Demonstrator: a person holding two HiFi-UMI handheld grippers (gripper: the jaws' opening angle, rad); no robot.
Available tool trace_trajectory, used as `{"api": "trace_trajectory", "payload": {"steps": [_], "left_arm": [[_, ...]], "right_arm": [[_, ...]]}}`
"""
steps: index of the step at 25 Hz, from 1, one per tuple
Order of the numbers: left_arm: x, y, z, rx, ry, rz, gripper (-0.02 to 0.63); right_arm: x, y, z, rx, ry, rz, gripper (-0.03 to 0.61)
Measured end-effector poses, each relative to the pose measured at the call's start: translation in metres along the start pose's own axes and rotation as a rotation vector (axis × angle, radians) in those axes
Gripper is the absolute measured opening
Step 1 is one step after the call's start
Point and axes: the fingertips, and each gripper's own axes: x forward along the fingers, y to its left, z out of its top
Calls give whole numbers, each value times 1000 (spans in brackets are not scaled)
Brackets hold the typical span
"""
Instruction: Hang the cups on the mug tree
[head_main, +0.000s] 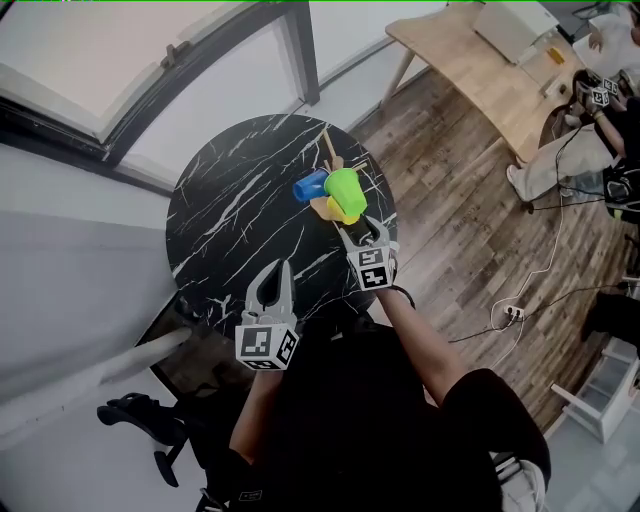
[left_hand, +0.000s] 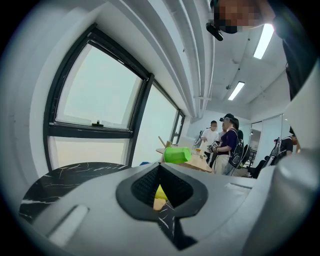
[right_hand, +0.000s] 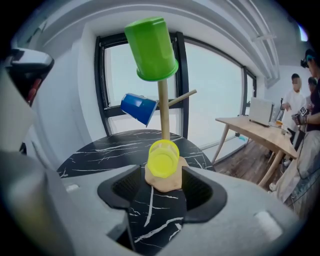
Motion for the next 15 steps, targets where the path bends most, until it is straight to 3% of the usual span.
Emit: {"api": "trace_trajectory", "payload": {"steps": [6, 11, 12, 13, 15], "left_arm": [[-3, 1, 5, -3, -21, -32, -3], [-11, 2, 12, -8, -47, -56, -3], [-13, 2, 14, -13, -53, -59, -3], [-14, 2, 17, -17, -59, -63, -3], [-19, 2, 22, -17, -73, -70, -3]], "right_arm": [[-42, 2, 18, 56, -76, -21, 234], [-89, -1, 55, 90, -187, -56, 109], [-97, 0, 62, 92, -201, -56, 31], [-105, 1, 67, 92, -213, -52, -3], [-120, 7, 77, 92, -237, -43, -3]]}}
